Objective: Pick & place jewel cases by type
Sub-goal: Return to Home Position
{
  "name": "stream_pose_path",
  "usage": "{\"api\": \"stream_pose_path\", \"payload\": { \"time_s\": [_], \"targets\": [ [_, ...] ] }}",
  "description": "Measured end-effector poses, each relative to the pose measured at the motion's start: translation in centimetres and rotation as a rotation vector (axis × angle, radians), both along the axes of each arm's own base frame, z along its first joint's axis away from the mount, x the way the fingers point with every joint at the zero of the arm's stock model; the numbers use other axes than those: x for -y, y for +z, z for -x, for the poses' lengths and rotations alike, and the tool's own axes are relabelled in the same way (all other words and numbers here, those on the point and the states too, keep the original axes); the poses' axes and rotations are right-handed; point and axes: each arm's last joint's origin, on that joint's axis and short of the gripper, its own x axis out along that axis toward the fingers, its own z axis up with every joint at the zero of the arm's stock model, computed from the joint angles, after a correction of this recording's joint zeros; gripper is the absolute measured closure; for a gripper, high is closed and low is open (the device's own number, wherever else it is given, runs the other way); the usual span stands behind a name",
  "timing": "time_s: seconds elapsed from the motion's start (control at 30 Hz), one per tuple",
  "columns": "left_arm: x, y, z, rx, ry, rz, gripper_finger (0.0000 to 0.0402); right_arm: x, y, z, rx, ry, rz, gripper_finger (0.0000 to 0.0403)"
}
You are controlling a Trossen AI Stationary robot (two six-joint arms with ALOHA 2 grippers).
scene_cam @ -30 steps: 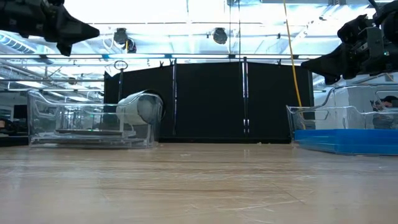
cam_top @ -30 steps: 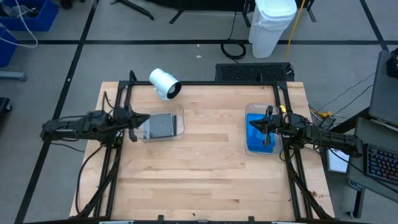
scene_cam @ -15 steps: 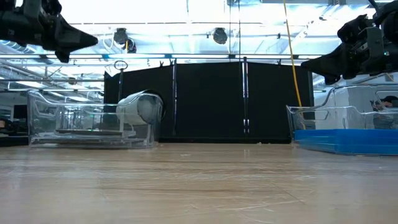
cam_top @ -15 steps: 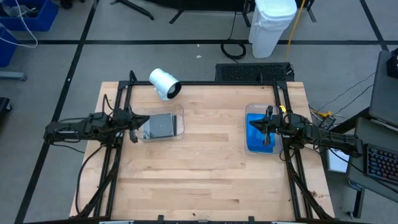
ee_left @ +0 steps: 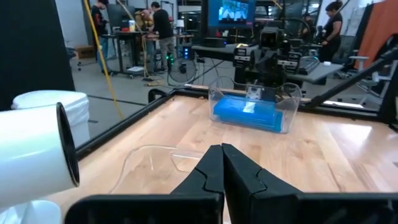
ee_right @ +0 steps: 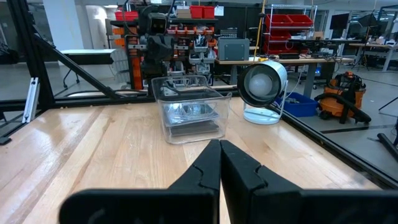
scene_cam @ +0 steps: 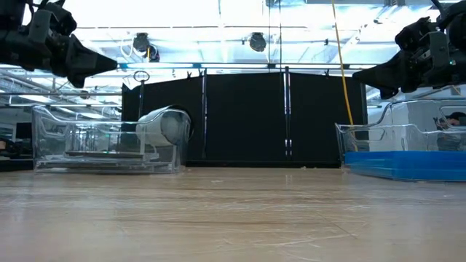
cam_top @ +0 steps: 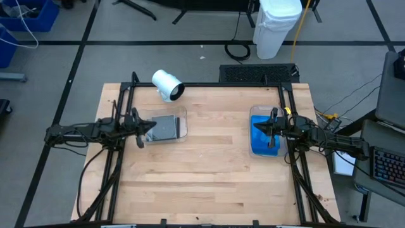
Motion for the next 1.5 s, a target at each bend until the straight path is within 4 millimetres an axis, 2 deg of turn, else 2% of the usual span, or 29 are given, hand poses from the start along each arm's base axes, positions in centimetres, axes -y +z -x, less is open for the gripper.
{"api": "stream_pose_path", "payload": {
  "time_s": [0.63,0.83,0.97,1.1,1.3,1.5],
  "targets": [
    [0.1,-0.9,-0.1,-0.066,-0.029,-0.021,0.0394,0.0,0.0,0.0,0.0,0.0,0.0,0.0403],
    [0.3,-0.9,-0.1,-0.067,-0.096,-0.015,0.0394,0.0,0.0,0.0,0.0,0.0,0.0,0.0403],
    [0.4,-2.1,-0.3,-0.093,-0.143,-0.014,0.0397,0.0,0.0,0.0,0.0,0.0,0.0,0.0403],
    [0.4,-2.7,-0.7,-0.043,-0.184,-0.011,0.0394,0.0,0.0,0.0,-0.001,0.0,0.0,0.0403],
    [0.1,-2.8,-0.7,-0.055,-0.189,-0.003,0.0398,0.0,0.0,0.0,-0.001,0.0,0.0,0.0403],
    [-0.1,-3.1,-0.8,-0.092,-0.184,-0.011,0.0375,0.0,0.0,0.0,-0.001,0.0,0.0,0.0403]
  ]
}}
